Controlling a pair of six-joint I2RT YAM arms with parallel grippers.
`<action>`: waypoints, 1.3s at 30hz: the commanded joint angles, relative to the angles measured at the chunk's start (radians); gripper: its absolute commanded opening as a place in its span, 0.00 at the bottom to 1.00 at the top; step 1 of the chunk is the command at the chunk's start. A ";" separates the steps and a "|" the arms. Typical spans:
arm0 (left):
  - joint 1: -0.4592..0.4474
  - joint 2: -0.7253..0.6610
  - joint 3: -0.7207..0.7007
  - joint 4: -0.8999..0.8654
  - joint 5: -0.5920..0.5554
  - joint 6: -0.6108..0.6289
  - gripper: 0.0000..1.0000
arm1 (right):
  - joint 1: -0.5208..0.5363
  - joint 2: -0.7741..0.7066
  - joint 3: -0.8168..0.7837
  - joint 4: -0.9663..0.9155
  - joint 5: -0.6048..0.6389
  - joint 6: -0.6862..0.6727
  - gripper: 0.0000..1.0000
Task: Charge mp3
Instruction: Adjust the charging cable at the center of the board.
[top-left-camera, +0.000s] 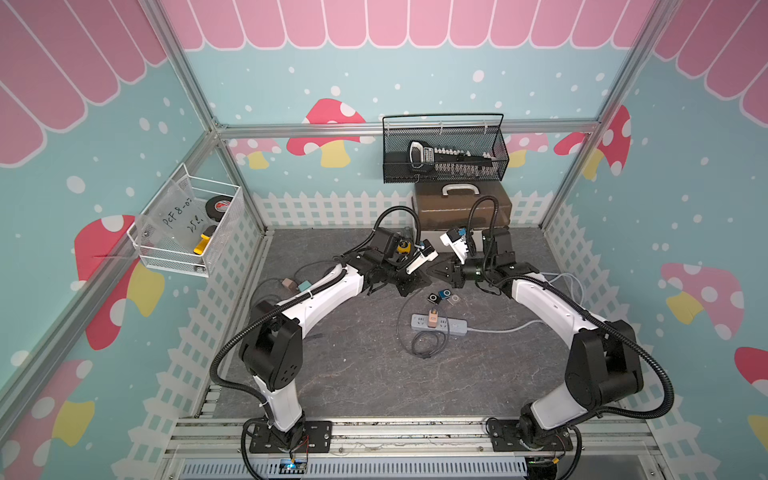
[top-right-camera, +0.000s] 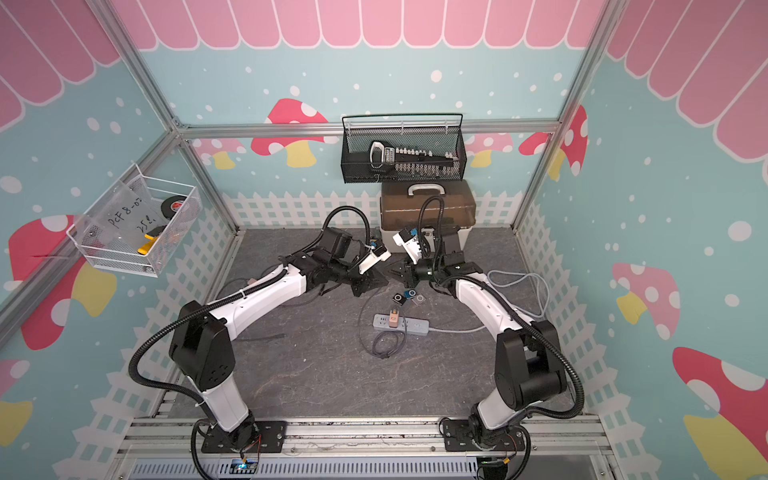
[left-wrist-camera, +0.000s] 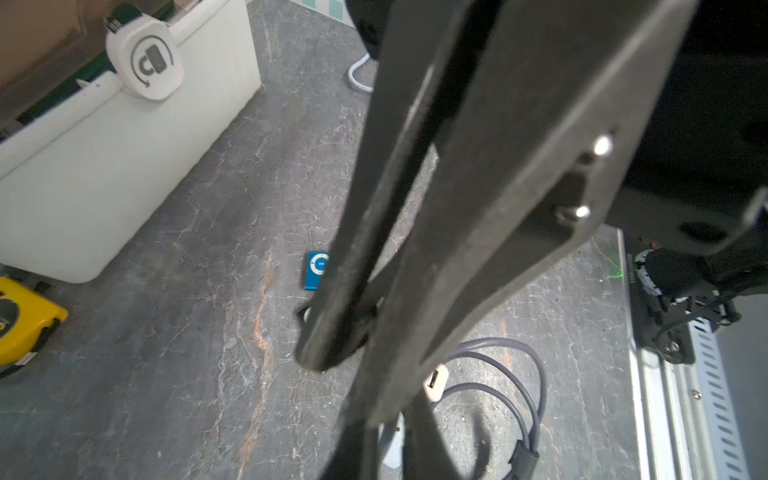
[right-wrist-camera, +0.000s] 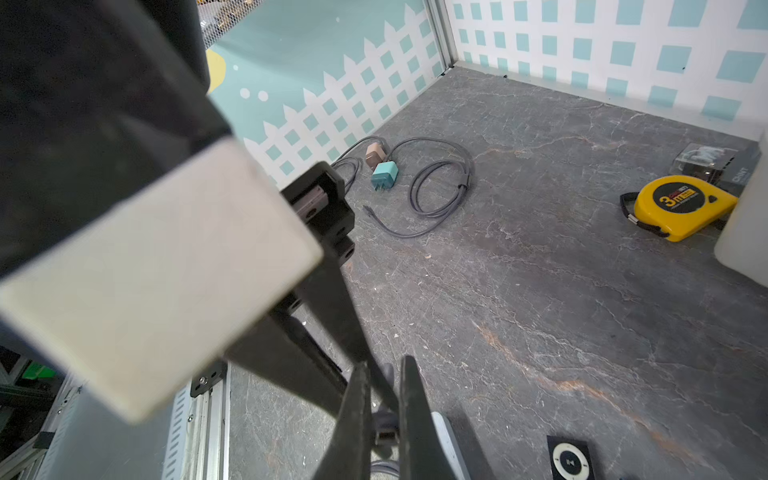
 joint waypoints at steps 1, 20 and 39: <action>0.002 -0.032 -0.008 0.068 -0.075 -0.008 0.32 | -0.004 0.005 0.023 -0.045 0.043 0.012 0.00; -0.098 -0.110 -0.281 0.531 -0.366 -0.121 0.41 | -0.006 0.001 0.094 -0.049 0.243 0.289 0.00; -0.123 -0.041 -0.280 0.691 -0.385 -0.167 0.17 | -0.004 -0.021 0.055 -0.027 0.239 0.374 0.00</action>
